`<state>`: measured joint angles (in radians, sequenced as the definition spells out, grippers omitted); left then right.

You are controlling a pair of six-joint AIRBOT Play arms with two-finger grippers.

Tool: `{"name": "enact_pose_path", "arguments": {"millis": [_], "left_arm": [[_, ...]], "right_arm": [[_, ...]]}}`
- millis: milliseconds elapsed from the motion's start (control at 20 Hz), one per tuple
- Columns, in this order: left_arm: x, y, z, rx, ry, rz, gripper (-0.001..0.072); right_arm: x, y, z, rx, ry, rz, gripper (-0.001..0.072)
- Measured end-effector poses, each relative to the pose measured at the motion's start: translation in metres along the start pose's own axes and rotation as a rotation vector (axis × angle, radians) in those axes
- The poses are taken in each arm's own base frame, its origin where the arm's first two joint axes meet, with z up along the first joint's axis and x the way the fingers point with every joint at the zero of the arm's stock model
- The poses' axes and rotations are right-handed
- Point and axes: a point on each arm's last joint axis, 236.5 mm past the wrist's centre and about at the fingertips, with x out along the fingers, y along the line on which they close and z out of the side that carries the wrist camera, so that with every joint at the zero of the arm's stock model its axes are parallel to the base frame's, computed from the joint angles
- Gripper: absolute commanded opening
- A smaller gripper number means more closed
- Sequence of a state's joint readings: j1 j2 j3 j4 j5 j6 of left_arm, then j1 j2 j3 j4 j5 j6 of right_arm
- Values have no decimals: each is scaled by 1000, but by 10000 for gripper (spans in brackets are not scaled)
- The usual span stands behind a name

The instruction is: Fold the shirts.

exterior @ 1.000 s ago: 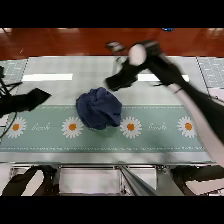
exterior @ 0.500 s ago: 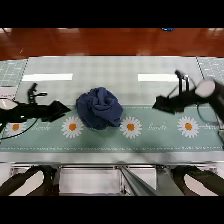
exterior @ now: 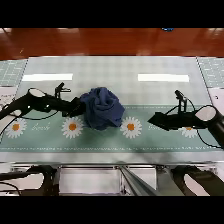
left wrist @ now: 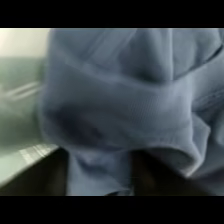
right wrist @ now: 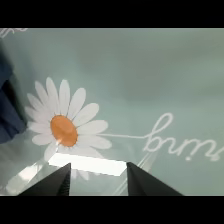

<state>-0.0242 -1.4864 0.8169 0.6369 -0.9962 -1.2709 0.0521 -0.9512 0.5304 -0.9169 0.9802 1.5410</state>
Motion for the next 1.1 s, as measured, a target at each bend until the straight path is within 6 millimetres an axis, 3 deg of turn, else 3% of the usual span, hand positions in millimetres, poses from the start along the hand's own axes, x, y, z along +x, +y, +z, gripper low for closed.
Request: {"name": "enact_pose_path", "arguments": {"millis": [150, 450, 700, 1000, 1050, 1100], "left_arm": [[-1, -10, 20, 40, -16, -12, 19], [-38, -15, 52, 81, -52, -60, 19], [-50, -12, 55, 93, -50, -76, 19], [-53, -12, 54, 99, -42, -82, 20], [-53, -12, 54, 100, -42, -82, 20], [-53, -12, 54, 101, -42, -82, 20]], "right_arm": [[19, 13, -16, -26, 56, 12, 409], [61, 56, -29, -1, 111, 107, 409], [100, 98, -38, -15, 176, 165, 409], [134, 140, -23, -34, 181, 202, 407], [138, 144, -23, -37, 188, 202, 396], [142, 148, -23, -36, 192, 205, 320]]}}
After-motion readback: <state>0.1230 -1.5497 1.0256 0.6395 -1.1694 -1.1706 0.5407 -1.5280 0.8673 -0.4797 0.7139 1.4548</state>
